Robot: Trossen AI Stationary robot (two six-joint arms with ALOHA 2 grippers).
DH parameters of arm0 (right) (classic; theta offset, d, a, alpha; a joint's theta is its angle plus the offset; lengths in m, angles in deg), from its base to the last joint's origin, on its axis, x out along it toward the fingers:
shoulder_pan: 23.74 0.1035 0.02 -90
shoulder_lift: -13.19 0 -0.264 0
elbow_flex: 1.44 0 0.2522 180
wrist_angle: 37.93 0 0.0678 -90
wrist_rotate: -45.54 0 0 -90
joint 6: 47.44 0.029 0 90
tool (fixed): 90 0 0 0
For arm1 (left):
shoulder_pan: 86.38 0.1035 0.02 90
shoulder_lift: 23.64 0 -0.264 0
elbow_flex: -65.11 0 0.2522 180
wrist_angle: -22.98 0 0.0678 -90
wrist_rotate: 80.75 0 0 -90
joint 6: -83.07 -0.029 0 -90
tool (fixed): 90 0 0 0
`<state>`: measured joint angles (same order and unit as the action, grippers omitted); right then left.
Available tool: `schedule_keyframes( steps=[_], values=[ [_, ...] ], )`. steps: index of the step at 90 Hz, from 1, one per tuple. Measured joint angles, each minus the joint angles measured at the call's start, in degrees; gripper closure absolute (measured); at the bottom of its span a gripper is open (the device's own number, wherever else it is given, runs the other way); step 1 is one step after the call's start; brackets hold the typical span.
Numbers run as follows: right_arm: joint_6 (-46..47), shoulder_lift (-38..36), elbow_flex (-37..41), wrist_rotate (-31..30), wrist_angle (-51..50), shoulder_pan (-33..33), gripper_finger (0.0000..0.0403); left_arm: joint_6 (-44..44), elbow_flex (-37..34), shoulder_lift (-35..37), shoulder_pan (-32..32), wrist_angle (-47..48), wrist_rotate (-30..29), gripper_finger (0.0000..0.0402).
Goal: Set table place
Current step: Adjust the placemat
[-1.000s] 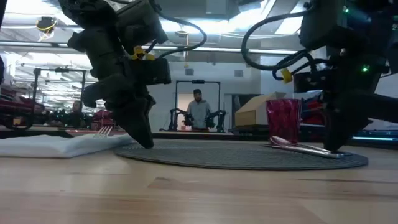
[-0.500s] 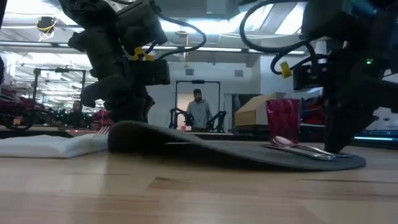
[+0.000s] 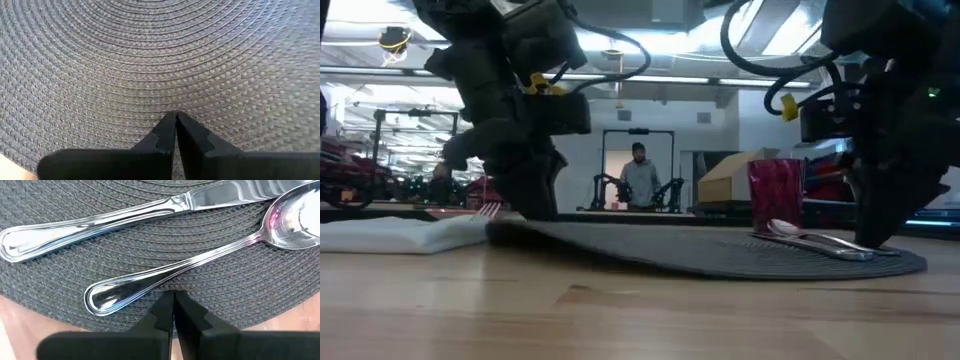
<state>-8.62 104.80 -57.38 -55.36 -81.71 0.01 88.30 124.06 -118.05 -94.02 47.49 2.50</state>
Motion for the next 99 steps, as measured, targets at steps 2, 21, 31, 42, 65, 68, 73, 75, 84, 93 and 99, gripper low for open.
schedule_keyframes(
  steps=[2,21,31,42,65,68,73,75,84,93,99],
  values=[
    [-0.02,0.0,0.0,-0.02,0.0,0.0,0.0403,0.0,0.0,0.18,0.0,-0.07,0.0,0.0402],
    [-0.02,0.0,0.02,0.09,0.0,0.0,0.0403,0.11,0.98,1.2,0.02,-0.24,-0.02,0.0402],
    [0.11,0.0,0.04,0.35,0.11,-0.02,0.0403,0.24,1.71,1.22,0.02,0.15,-0.02,0.0402],
    [0.46,0.0,0.07,0.67,0.43,-0.04,0.0403,0.57,2.66,1.22,0.02,2.28,-0.02,0.0402],
    [0.6,0.0,0.09,1.83,2.72,0.0,0.0403,0.74,4.07,1.31,0.02,4.31,-0.02,0.0402],
    [0.6,0.0,0.09,1.89,2.9,0.0,0.0403,0.74,4.16,1.33,0.02,4.43,-0.04,0.0402],
    [0.6,0.0,0.09,1.87,2.99,0.0,0.0403,0.84,4.36,1.33,0.02,5.11,-0.04,0.0402],
    [0.6,0.0,0.09,1.86,2.99,0.0,0.0403,0.96,4.41,1.33,0.02,5.32,-0.04,0.0402],
    [0.6,0.0,0.09,1.82,2.99,0.0,0.0403,1.14,4.41,1.33,0.02,5.69,-0.04,0.0402],
    [1.15,0.0,0.09,1.53,2.97,0.02,0.0403,1.14,4.41,1.35,0.13,6.89,-0.06,0.0402],
    [1.58,0.0,0.09,1.06,2.9,0.02,0.0403,1.28,4.41,1.35,0.19,7.75,-0.2,0.0402]
  ],
)
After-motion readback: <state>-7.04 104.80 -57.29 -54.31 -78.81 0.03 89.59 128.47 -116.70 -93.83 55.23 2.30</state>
